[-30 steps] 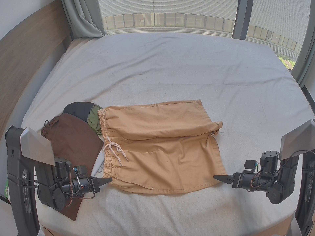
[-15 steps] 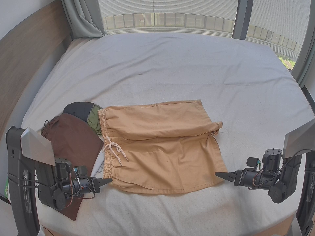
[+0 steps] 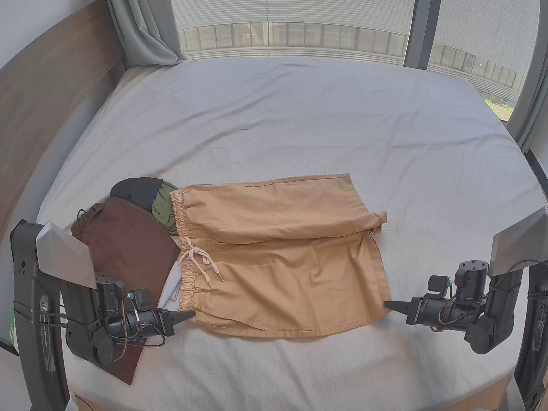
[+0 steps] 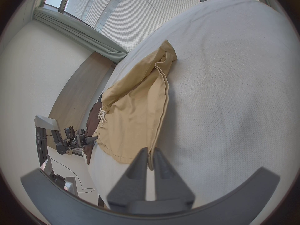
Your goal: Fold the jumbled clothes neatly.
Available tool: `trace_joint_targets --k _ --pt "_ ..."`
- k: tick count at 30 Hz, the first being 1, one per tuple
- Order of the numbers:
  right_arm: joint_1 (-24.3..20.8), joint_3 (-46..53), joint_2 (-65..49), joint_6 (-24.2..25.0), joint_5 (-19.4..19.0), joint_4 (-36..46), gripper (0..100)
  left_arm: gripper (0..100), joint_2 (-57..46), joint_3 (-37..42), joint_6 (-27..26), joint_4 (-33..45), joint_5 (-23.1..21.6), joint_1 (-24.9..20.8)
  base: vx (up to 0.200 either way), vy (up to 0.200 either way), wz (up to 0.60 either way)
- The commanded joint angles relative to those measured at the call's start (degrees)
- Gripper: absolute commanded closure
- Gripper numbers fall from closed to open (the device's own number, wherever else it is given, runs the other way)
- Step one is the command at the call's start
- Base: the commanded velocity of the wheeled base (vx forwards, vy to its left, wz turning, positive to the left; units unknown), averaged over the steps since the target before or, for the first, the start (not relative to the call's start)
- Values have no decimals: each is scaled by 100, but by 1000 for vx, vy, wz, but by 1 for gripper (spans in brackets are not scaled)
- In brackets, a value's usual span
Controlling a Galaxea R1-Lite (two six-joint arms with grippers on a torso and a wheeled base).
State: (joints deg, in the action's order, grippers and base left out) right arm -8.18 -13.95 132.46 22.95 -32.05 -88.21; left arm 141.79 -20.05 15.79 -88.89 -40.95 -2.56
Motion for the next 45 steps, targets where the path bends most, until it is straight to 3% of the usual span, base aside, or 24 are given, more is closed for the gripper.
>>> trace_joint_targets --k 1,7,13,30,36,45 --pt "36 -20 113 -28 6 -3 100 100 7 1 3 -5 -1 1 0 0 0" --pt "159 59 113 -186 14 -3 100 100 -20 89 3 -5 -10 10 0 0 0" --pt "449 340 131 -916 6 50 100 100 -28 309 -14 -5 -80 45 0 0 0" --pt "422 648 245 -1162 6 6 100 100 -55 687 -331 -5 -203 115 0 0 0" --pt "440 771 262 -1548 6 6 100 100 -81 836 -357 -14 -265 133 0 0 0" --pt "414 990 271 -2058 -3 6 100 100 -81 1197 -946 -5 -379 291 0 0 0"
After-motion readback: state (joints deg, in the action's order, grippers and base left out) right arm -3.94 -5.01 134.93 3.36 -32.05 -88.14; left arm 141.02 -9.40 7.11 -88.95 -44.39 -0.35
